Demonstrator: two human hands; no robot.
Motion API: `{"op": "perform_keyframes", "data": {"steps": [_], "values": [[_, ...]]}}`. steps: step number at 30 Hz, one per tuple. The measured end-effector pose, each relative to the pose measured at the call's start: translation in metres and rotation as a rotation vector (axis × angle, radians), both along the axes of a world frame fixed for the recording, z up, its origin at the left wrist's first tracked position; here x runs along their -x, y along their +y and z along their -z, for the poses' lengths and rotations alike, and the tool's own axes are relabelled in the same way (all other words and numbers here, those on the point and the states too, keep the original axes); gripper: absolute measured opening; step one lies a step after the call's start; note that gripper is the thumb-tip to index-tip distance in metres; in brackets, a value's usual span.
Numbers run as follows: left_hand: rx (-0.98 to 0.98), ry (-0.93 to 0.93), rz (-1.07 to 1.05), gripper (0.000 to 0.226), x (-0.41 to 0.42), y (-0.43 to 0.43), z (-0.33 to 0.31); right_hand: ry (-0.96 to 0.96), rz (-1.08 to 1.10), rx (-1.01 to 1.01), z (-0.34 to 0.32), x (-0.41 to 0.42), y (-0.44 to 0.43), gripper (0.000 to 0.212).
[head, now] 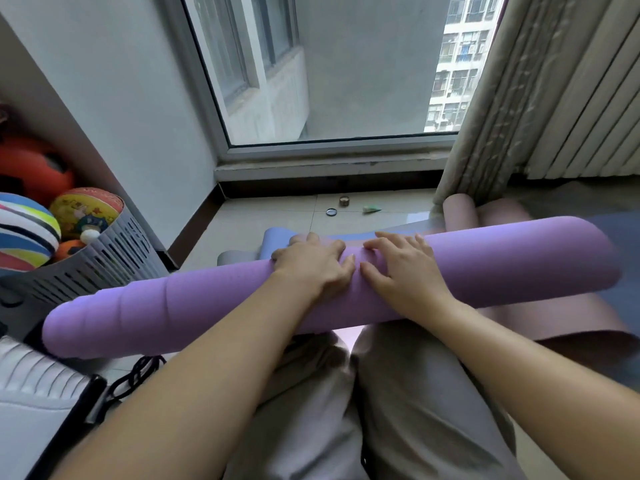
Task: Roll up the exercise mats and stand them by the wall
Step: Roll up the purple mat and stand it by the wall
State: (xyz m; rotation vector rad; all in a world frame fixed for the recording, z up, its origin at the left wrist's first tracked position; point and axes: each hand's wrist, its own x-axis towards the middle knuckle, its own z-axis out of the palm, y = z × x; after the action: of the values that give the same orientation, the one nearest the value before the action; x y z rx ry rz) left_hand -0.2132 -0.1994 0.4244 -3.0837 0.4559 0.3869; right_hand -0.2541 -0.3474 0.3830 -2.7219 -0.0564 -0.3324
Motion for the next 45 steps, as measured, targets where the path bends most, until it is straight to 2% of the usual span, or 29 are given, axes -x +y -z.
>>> {"op": "perform_keyframes", "data": {"steps": [4, 5, 8, 10, 11, 13, 14, 16, 20, 23, 27, 30, 33, 36, 42, 45], "values": [[0.021, 0.046, -0.058, 0.048, -0.020, 0.000, 0.012, -0.345, 0.360, -0.503, 0.016, 0.018, -0.012, 0.022], [0.026, 0.054, -0.066, 0.048, -0.025, 0.000, 0.014, -0.391, 0.484, -0.631, 0.019, 0.021, -0.018, 0.017], [0.032, 0.075, -0.082, 0.049, -0.033, -0.002, 0.019, -0.372, 0.917, -1.059, 0.020, 0.024, -0.038, 0.031], [0.037, 0.088, -0.084, 0.049, -0.036, -0.004, 0.024, -0.236, 1.155, -1.362, 0.023, 0.023, -0.050, 0.057], [0.034, 0.088, -0.078, 0.049, -0.035, -0.005, 0.025, -0.166, 1.175, -1.544, 0.025, 0.023, -0.053, 0.068], [0.046, 0.078, -0.065, 0.048, -0.034, -0.007, 0.029, -0.023, 1.053, -1.880, 0.026, 0.021, -0.051, 0.082], [0.059, 0.070, -0.057, 0.047, -0.033, -0.008, 0.030, 0.059, 0.969, -1.991, 0.025, 0.021, -0.048, 0.088], [0.096, 0.043, -0.038, 0.045, -0.033, -0.008, 0.031, 0.178, 0.854, -2.079, 0.022, 0.018, -0.044, 0.091], [0.251, -0.040, -0.066, 0.043, -0.033, -0.001, 0.032, 0.208, 0.737, -2.035, 0.007, 0.005, -0.045, 0.076], [0.466, -0.126, -0.094, 0.059, -0.036, 0.000, 0.031, 0.096, 0.649, -1.914, -0.018, -0.012, -0.038, 0.076], [0.830, -0.175, -0.053, 0.068, -0.043, -0.012, -0.001, -0.136, 0.464, -1.692, -0.062, -0.040, -0.020, 0.094], [1.030, -0.139, -0.065, 0.068, -0.050, -0.021, -0.028, -0.270, 0.349, -1.425, -0.083, -0.054, -0.011, 0.111], [1.103, -0.087, -0.033, 0.063, -0.054, -0.023, -0.035, -0.285, 0.290, -1.139, -0.088, -0.058, -0.014, 0.113], [1.139, -0.040, -0.011, 0.059, -0.051, -0.021, -0.023, -0.282, 0.229, -1.002, -0.078, -0.057, -0.018, 0.114], [1.206, 0.125, -0.095, 0.054, -0.042, -0.030, 0.014, -0.213, 0.221, -0.869, -0.043, -0.042, -0.028, 0.110], [1.234, 0.156, -0.108, 0.050, -0.040, -0.033, 0.016, -0.184, 0.225, -0.865, -0.035, -0.041, -0.032, 0.110]]}}
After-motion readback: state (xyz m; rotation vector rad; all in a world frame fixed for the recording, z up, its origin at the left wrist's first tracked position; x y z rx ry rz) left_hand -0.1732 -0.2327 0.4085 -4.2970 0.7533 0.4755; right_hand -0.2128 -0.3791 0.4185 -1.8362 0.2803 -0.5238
